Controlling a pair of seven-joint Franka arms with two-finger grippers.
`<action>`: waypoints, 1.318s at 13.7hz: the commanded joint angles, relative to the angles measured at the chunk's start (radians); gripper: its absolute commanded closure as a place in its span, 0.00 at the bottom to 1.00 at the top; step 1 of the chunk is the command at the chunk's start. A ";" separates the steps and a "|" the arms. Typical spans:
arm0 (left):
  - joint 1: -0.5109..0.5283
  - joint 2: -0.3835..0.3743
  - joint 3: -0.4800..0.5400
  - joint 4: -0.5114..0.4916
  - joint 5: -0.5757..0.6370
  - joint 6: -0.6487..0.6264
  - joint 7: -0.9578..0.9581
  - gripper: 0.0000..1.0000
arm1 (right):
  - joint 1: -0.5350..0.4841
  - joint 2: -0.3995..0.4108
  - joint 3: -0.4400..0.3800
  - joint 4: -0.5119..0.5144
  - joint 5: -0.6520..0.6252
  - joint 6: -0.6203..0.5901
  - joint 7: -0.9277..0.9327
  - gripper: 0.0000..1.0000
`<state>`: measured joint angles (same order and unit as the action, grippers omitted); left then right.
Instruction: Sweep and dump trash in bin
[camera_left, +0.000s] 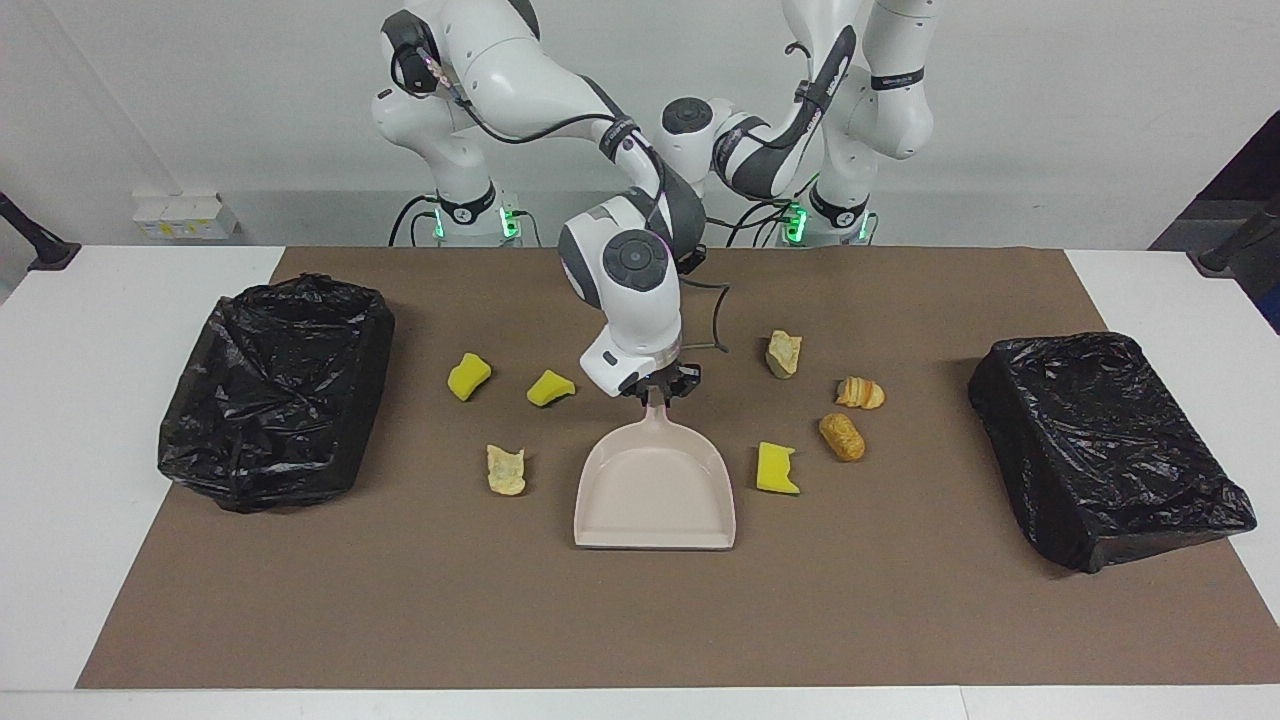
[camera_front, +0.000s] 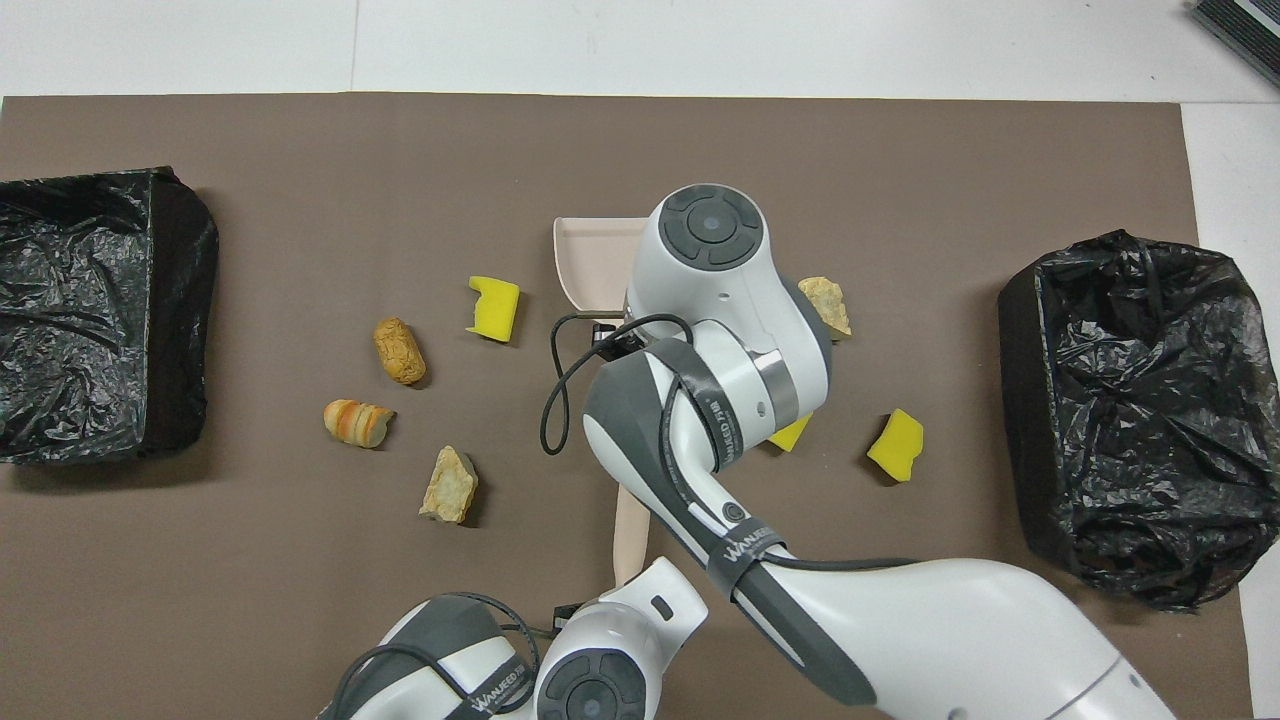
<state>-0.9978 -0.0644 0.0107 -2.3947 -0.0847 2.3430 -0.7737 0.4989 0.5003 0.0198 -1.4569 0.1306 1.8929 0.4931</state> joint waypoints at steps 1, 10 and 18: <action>0.022 -0.052 0.006 0.037 -0.009 -0.152 0.001 1.00 | -0.066 -0.115 0.003 -0.020 0.000 -0.134 -0.208 1.00; 0.413 -0.190 0.006 0.120 0.002 -0.386 0.005 1.00 | -0.224 -0.288 0.006 -0.123 -0.154 -0.313 -0.945 1.00; 0.850 -0.083 0.006 0.123 0.051 -0.320 0.447 1.00 | -0.186 -0.310 0.009 -0.270 -0.229 -0.097 -1.652 1.00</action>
<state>-0.2039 -0.2037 0.0331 -2.2939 -0.0469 1.9936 -0.3869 0.2731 0.2169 0.0218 -1.6782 -0.0554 1.7688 -1.0481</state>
